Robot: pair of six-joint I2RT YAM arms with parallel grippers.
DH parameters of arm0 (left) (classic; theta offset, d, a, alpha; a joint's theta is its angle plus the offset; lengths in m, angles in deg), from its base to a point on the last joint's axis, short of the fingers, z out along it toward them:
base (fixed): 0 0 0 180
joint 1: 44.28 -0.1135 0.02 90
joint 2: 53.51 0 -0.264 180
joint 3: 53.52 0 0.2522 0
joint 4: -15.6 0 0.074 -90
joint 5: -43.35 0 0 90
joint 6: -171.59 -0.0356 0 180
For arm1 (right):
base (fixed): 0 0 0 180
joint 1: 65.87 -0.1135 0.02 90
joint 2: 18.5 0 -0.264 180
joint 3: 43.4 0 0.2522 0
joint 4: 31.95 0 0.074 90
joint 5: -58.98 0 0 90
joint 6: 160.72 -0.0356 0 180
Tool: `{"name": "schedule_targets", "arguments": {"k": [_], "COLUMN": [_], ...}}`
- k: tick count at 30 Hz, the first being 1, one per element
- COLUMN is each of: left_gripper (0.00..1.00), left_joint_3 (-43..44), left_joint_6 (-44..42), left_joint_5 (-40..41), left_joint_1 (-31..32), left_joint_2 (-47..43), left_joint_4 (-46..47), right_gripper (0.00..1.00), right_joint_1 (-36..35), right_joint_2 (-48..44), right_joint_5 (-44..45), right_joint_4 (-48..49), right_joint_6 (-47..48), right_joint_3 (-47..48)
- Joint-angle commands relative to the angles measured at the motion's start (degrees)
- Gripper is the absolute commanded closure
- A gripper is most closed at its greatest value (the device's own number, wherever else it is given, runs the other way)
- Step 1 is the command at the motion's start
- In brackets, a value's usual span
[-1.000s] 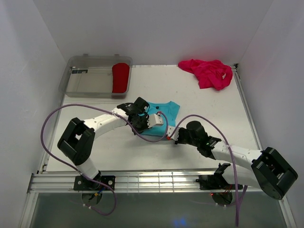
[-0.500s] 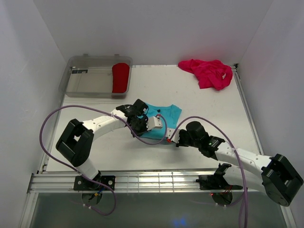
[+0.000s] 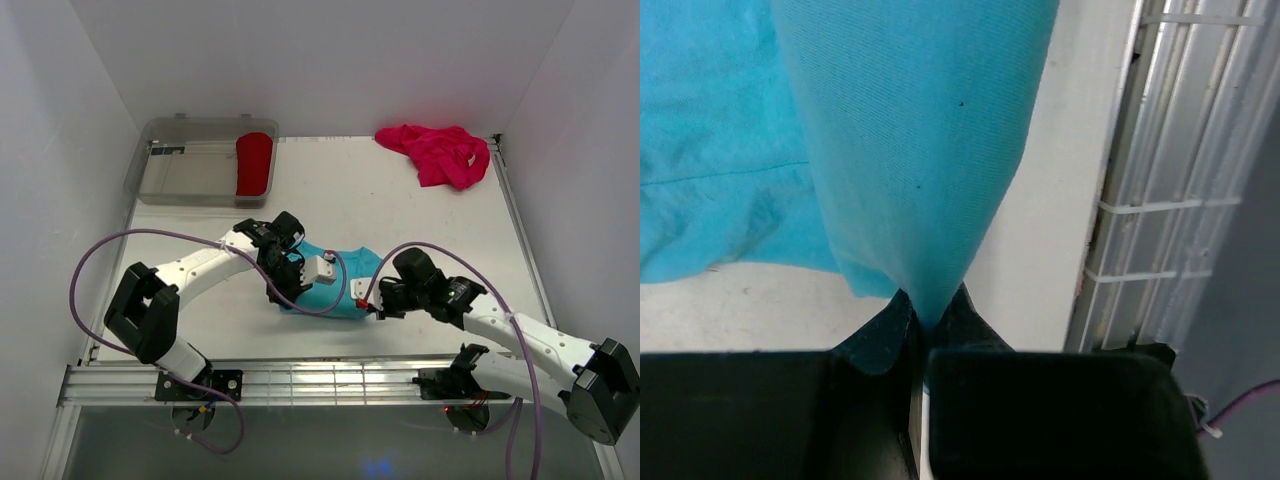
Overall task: Roll the t-shirts
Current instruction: Roll the T-shirt to the center of the board.
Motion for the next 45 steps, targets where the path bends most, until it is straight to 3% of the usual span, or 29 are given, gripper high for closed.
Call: {"name": "schedule_targets", "arguments": {"k": [1,4,13,16,18,22,25,30,35,38,45], "left_gripper": [1.0,1.0,0.82,0.78,0.76,0.69,0.67,0.55,0.52,0.52,0.52], "left_joint_3": [2.29,4.91,15.65,17.84,19.51,20.84,22.15,25.84,29.53,30.42,30.24], "left_joint_6": [-2.19,-2.89,0.7,2.02,2.55,2.73,3.78,6.42,9.22,10.37,12.13], "left_joint_5": [-4.12,-4.3,-2.89,-2.28,-1.75,-0.35,0.8,-0.43,0.62,1.77,1.94], "left_joint_1": [-0.55,-2.47,-9.16,-9.25,-9.42,-9.6,-9.86,-10.3,-10.48,-10.92,-11.45], "left_joint_2": [-1.35,2.25,17.11,19.92,20.97,23.26,23.97,24.32,24.76,25.11,24.76], "left_joint_4": [-7.62,-7.36,-6.66,-6.39,-6.57,-6.57,-6.57,-6.66,-6.75,-6.83,-6.83], "right_gripper": [0.92,0.92,0.91,0.85,0.73,0.59,0.56,0.49,0.48,0.58,0.63], "right_joint_1": [1.37,5.06,15.61,18.6,19.56,21.23,23.25,24.67,24.67,24.23,20.54], "right_joint_2": [0.76,2.34,7.35,9.89,11.48,14.91,13.96,6.76,3.93,2.88,5.95], "right_joint_5": [-5.62,-7.47,-12.57,-13.36,-12.93,-10.04,-7.22,-8.35,-11.77,-16.08,-29.09], "right_joint_4": [-8.85,-6.92,4.94,7.94,7.94,8.81,11.01,16.99,18.66,20.42,24.37], "right_joint_6": [1.38,0.69,-7.83,-10.29,-10.91,-16.08,-19.95,-29.27,-36.83,-40.79,-40.18], "right_joint_3": [1.31,2.27,3.5,2.89,3.5,4.73,4.73,2.01,-0.18,-2.11,-4.24]}}
